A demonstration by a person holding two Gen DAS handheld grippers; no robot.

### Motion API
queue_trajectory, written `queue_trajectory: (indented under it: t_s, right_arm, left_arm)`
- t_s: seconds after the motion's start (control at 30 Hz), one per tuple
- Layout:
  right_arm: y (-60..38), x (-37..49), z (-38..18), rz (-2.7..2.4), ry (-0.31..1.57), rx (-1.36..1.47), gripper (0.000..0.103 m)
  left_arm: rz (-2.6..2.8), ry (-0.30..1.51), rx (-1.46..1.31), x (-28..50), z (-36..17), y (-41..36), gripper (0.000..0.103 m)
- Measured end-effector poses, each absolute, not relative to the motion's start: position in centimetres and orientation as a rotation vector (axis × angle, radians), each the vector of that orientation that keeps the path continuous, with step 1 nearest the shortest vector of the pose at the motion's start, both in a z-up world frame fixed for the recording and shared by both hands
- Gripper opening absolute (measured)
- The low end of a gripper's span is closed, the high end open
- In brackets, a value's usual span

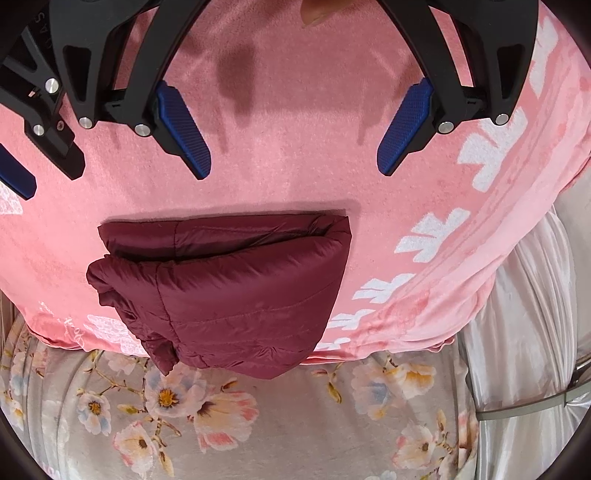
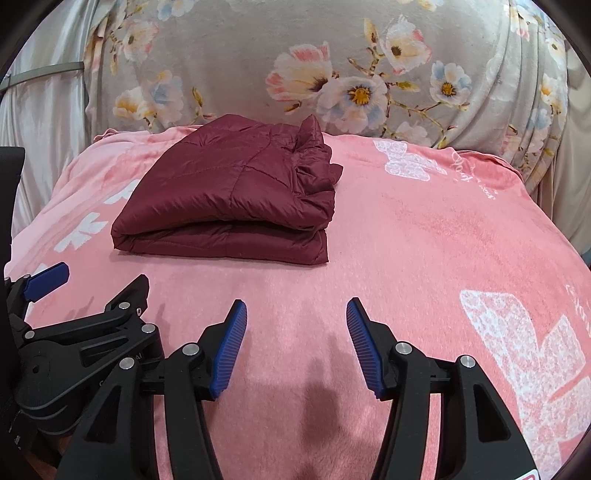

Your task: Fold large clothes

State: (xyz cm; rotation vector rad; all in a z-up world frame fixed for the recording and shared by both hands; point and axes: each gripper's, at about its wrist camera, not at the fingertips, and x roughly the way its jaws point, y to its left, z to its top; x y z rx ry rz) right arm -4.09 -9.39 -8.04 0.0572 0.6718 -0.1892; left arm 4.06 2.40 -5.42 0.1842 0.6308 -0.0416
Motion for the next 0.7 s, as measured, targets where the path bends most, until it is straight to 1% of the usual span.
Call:
queue_trajectory:
  t_s: [0.5, 0.7]
  right_arm:
    - [-9.60, -4.11, -8.46, -0.191, 0.675, 0.050, 0.056]
    - [-9.71, -4.08, -8.49, -0.189, 0.676, 0.048, 0.056]
  left_arm:
    - [-0.051, 0.636, 0.177, 4.07, -5.45, 2.45, 0.088]
    - [-0.056, 0.637, 0.177, 4.05, -5.58, 2.39, 0.086]
